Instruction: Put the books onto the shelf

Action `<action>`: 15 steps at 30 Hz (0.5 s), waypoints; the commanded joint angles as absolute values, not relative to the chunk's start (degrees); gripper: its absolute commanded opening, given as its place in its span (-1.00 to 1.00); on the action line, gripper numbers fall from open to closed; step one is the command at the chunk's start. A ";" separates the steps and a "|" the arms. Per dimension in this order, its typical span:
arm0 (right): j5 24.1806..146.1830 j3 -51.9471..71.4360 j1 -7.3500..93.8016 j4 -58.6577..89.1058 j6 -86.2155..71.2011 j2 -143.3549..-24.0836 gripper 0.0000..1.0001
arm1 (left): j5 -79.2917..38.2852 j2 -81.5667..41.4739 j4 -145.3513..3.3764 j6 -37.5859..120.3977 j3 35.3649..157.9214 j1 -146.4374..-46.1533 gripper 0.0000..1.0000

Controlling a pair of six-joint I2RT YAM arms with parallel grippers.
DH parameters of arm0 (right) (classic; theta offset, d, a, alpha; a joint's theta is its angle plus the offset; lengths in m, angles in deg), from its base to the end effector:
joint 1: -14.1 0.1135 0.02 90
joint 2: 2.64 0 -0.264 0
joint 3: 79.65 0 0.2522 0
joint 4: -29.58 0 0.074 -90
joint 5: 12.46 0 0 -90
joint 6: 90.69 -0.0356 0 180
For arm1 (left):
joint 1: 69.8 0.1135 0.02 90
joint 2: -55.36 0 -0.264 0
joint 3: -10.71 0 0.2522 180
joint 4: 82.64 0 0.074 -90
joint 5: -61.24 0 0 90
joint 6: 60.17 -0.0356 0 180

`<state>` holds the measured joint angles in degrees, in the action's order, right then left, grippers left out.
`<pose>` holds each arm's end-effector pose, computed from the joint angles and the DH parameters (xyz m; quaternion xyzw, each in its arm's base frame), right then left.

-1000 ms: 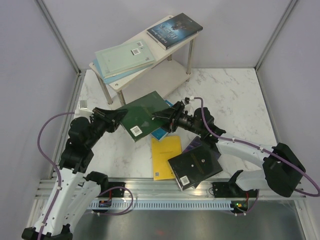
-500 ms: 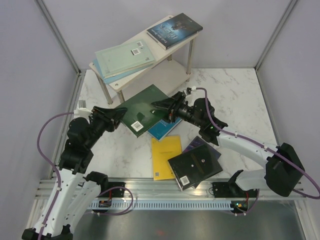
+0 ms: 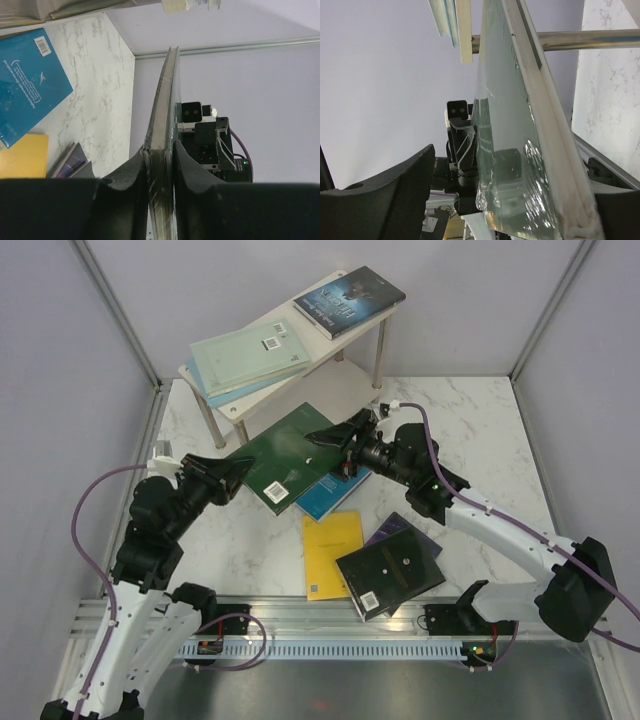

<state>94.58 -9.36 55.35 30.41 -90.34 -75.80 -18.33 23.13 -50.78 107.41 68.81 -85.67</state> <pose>0.2212 0.2079 0.3497 0.1979 0.6913 0.6690 0.1884 0.1252 -0.0423 0.3530 -0.3273 0.6665 -0.5315 0.4077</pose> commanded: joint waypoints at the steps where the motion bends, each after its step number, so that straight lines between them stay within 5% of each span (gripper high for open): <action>1: 92.49 -6.91 55.93 34.80 -91.66 -72.16 0.44 | -24.63 23.19 -45.07 105.94 70.18 -85.35 -0.95; 6: 90.20 -7.36 58.74 36.99 -94.12 -72.16 -0.04 | -25.78 22.93 -43.93 106.73 70.44 -85.35 -0.95; 10: 89.49 -5.25 61.03 35.08 -95.35 -73.12 0.00 | -27.44 22.93 -41.91 106.73 71.58 -85.44 -0.95; 15: 87.38 -4.54 63.58 30.77 -96.67 -71.55 0.35 | -28.59 22.23 -39.27 105.85 73.43 -85.35 -0.95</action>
<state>87.76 -9.20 61.95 27.46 -94.27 -75.08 -23.42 23.28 -45.73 109.13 71.50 -85.63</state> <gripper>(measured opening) 0.654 0.257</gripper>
